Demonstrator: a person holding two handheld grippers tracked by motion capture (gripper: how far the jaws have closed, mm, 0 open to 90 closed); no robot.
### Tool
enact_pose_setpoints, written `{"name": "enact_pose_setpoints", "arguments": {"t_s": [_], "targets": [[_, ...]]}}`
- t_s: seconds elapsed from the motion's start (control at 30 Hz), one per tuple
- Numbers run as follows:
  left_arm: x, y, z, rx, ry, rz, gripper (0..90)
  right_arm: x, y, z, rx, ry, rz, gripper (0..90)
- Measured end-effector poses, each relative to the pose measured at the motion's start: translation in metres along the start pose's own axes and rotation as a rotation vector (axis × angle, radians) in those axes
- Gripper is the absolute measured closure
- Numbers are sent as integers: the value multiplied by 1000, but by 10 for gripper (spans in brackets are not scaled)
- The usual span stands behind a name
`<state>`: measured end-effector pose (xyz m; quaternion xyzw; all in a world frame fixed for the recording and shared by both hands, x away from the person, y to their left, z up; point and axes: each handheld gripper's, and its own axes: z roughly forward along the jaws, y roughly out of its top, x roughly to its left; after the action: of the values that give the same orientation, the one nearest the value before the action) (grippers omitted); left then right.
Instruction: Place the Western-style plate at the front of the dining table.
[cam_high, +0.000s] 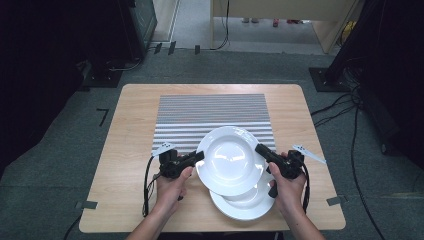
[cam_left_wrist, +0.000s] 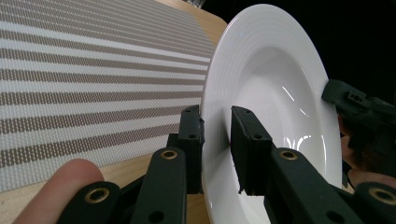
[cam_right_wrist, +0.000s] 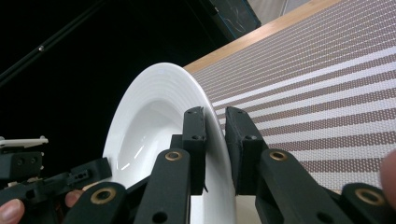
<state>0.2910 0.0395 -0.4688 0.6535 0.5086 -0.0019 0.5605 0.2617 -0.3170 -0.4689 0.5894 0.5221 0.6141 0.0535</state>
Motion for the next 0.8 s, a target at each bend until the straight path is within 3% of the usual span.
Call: {"name": "enact_pose_setpoints", "arguments": {"t_s": [0.37,0.8], "targets": [[13,18,1,-9,5,-24,750,8,14,19,6,15,-18,810],[28,42,4,-33,12,-46,747,17,43,50,34,34,-34,813]]}}
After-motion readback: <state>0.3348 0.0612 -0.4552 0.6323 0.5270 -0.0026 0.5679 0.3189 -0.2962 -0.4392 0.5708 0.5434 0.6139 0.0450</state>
